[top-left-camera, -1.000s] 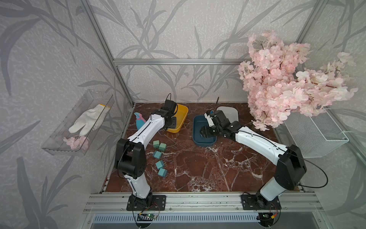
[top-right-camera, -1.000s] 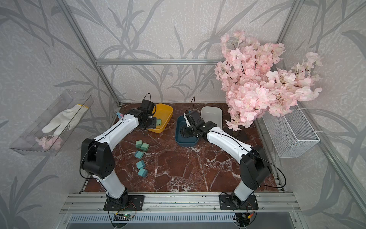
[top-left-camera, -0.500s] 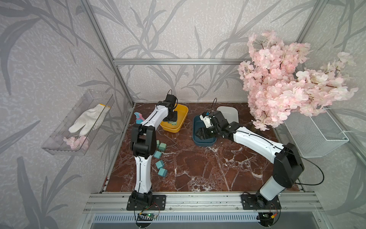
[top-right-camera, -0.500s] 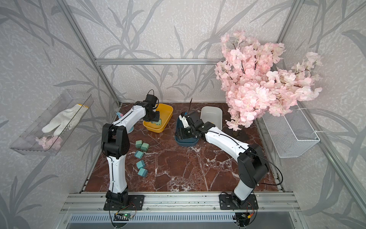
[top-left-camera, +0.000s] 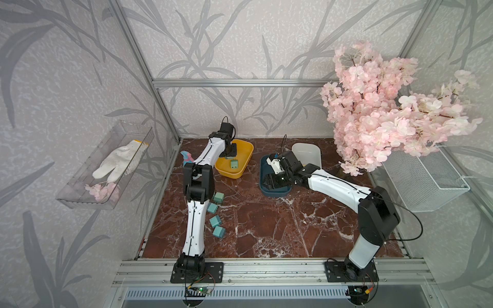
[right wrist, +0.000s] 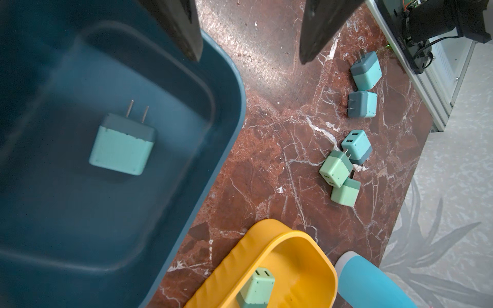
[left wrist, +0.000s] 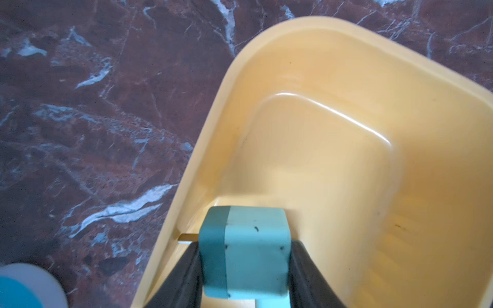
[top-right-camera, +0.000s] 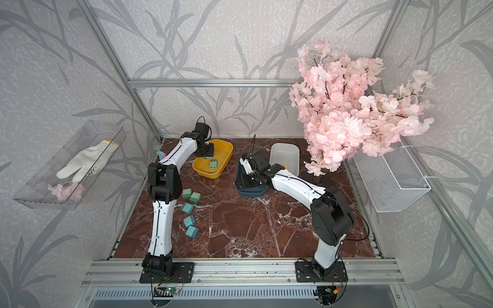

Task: Place the plugs by color into the storage box
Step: Place the plug in the storage box.

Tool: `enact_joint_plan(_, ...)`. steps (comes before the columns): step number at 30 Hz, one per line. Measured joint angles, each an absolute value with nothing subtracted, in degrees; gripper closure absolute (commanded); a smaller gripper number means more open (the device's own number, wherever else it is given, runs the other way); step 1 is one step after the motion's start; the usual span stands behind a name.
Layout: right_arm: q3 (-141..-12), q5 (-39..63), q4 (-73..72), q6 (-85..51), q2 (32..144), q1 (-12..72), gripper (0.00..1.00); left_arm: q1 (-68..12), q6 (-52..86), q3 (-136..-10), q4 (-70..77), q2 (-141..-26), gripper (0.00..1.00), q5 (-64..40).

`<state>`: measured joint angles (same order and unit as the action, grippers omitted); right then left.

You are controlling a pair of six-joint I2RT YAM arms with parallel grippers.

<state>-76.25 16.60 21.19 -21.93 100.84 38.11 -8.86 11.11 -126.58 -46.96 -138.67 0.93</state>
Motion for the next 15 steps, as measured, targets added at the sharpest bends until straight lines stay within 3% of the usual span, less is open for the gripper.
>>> enact_joint_plan(8, -81.6, 17.3, 21.3, -21.1, 104.1, 38.1, 0.37, -8.9, 10.9, -128.5, -45.8, -141.4, 0.52, -2.4)
enact_joint_plan(11, -81.8, 17.6, 21.2, -21.0, 104.2, 38.1, 0.37, -8.9, 10.3, -128.6, -45.8, -141.4, 0.39, -2.9)
enact_joint_plan(15, -81.8, 17.7, 21.3, -21.1, 104.2, 38.1, 0.37, -9.0, 10.0, -128.6, -45.8, -141.4, 0.29, -3.1)
